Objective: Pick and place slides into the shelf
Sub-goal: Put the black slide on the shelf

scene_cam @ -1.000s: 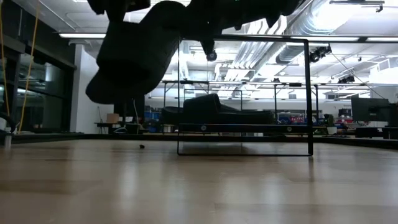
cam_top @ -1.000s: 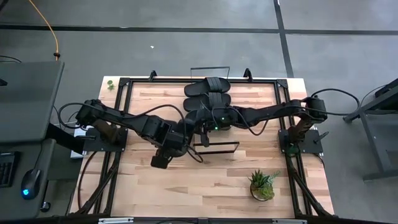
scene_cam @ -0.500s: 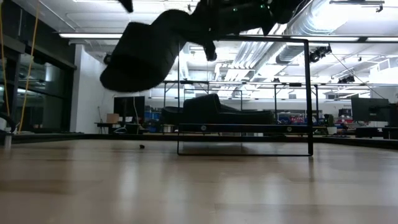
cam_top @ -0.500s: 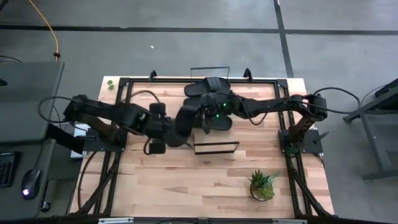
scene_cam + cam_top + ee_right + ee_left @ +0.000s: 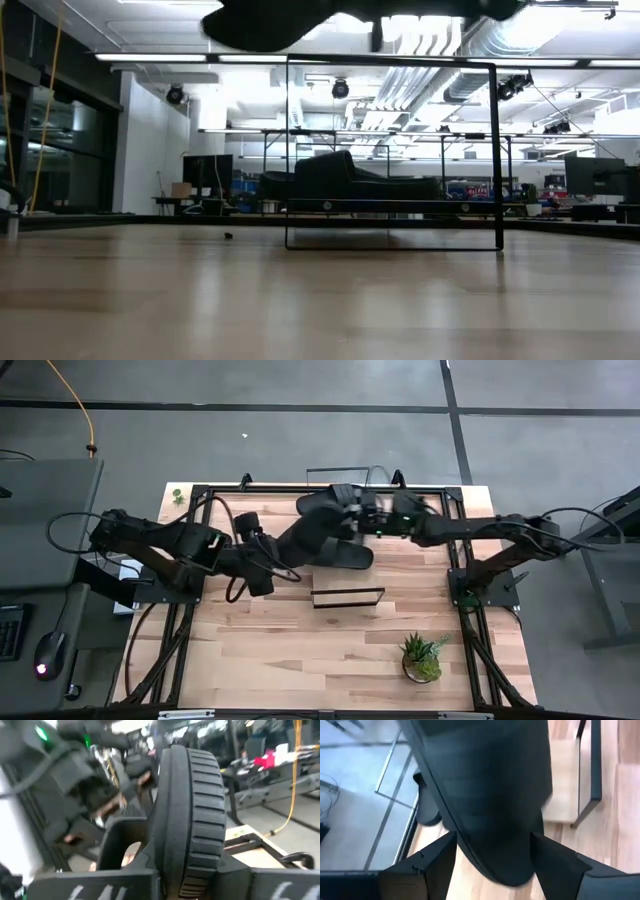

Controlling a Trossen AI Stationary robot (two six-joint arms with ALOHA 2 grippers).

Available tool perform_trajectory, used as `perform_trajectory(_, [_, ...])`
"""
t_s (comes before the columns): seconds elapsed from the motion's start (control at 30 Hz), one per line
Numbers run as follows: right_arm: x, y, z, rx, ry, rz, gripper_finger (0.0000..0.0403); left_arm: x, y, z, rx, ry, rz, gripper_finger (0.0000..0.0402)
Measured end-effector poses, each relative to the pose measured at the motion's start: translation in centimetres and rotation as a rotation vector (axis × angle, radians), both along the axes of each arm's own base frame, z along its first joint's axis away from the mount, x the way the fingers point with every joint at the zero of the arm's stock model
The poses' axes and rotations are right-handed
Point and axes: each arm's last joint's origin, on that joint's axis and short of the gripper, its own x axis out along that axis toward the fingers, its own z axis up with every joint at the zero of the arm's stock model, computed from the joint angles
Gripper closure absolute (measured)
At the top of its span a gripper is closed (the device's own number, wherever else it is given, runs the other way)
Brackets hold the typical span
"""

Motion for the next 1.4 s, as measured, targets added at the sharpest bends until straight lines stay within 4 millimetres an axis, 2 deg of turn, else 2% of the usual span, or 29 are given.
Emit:
perform_trajectory(0.1, [-2.4,0.3,-0.7,0.025,-0.069,-0.026,0.0367,-0.6,0.1,-1.2,0.000,-0.074,-0.013,0.0167])
perform_trajectory(0.3, [-6.5,1.5,-3.7,0.083,-0.190,-0.085,0.0367,-2.5,0.5,-4.5,-0.024,-0.287,-0.009,0.0167])
perform_trajectory(0.4, [-8.0,2.4,-5.3,0.109,-0.264,-0.118,0.0367,-3.4,0.6,-6.5,-0.031,-0.362,-0.003,0.0167])
perform_trajectory(0.6, [-9.7,4.7,-7.5,0.140,-0.369,-0.181,0.0367,-4.4,0.8,-10.4,-0.053,-0.465,0.003,0.0167])
perform_trajectory(0.73, [-10.6,6.2,-8.5,0.148,-0.390,-0.251,0.0367,-4.6,0.8,-11.8,-0.051,-0.480,0.000,0.0167])
perform_trajectory(1.03, [-11.6,8.4,-10.2,0.192,-0.385,-0.348,0.0367,-4.4,0.8,-11.4,0.003,-0.485,-0.043,0.0167])
perform_trajectory(1.23, [-10.7,8.9,-11.4,0.210,-0.345,-0.382,0.0367,-4.3,0.8,-11.1,0.051,-0.482,-0.095,0.0167])
perform_trajectory(1.4, [-9.8,8.7,-11.3,0.223,-0.355,-0.366,0.0367,-3.8,0.5,-11.1,0.074,-0.468,-0.166,0.0167])
